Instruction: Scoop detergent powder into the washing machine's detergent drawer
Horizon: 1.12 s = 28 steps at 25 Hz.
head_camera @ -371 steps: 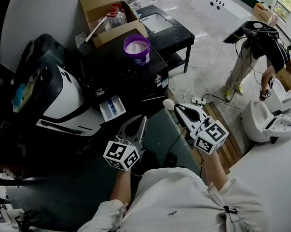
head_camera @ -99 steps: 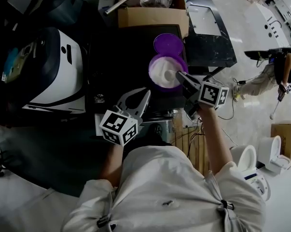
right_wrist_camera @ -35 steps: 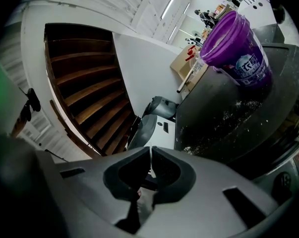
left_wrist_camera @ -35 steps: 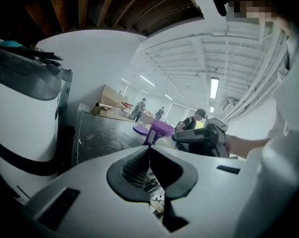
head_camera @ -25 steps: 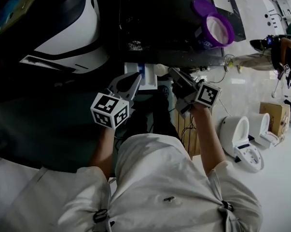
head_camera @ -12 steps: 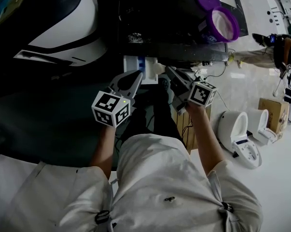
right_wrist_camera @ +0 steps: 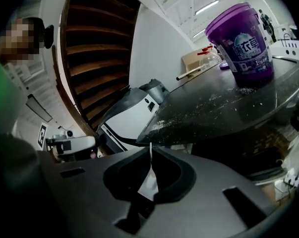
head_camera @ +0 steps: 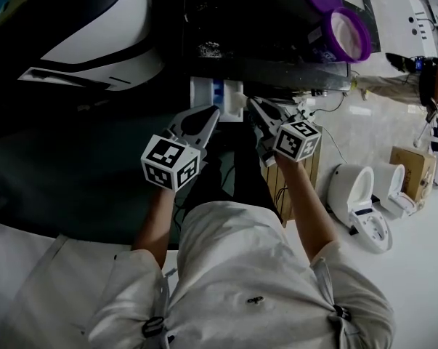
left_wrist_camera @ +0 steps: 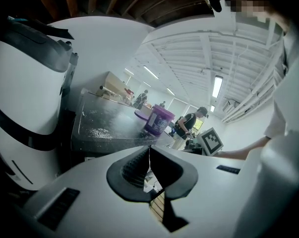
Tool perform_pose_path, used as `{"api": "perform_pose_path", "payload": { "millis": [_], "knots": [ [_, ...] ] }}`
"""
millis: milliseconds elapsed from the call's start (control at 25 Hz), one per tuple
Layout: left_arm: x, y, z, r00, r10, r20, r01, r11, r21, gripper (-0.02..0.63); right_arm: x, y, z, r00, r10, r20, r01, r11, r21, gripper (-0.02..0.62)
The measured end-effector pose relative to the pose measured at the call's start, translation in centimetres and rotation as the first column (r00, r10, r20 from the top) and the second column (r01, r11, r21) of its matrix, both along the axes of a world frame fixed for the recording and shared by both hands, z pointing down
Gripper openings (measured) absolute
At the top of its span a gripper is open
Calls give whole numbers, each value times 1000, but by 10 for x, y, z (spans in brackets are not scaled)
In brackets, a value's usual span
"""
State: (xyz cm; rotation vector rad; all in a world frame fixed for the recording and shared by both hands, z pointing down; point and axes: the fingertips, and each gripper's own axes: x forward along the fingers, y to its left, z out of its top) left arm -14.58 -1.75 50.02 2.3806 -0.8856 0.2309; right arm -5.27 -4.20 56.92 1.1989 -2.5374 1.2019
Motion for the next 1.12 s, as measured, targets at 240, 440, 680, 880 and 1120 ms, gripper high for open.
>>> {"api": "perform_pose_path", "payload": {
  "millis": [240,440,680,880,1120],
  "knots": [
    [-1,3,5,1000,14,11,-13,1000,-10,20,-2,-2,11,992,-23,-121,30,998,58,12],
    [-2,4,9,1000,16,15,-16,1000,-17,20,-8,1,15,964,-75,-257,111,986,128,12],
    [-3,4,13,1000,20,22,-19,999,-26,20,-12,3,18,937,-89,-338,152,974,166,12],
    [-5,3,12,1000,13,16,-12,1000,-25,20,-16,1,18,917,-88,-389,175,965,193,12],
    [-7,2,13,1000,8,16,-8,1000,-26,20,-22,3,19,865,-104,-491,239,946,220,12]
  ]
}}
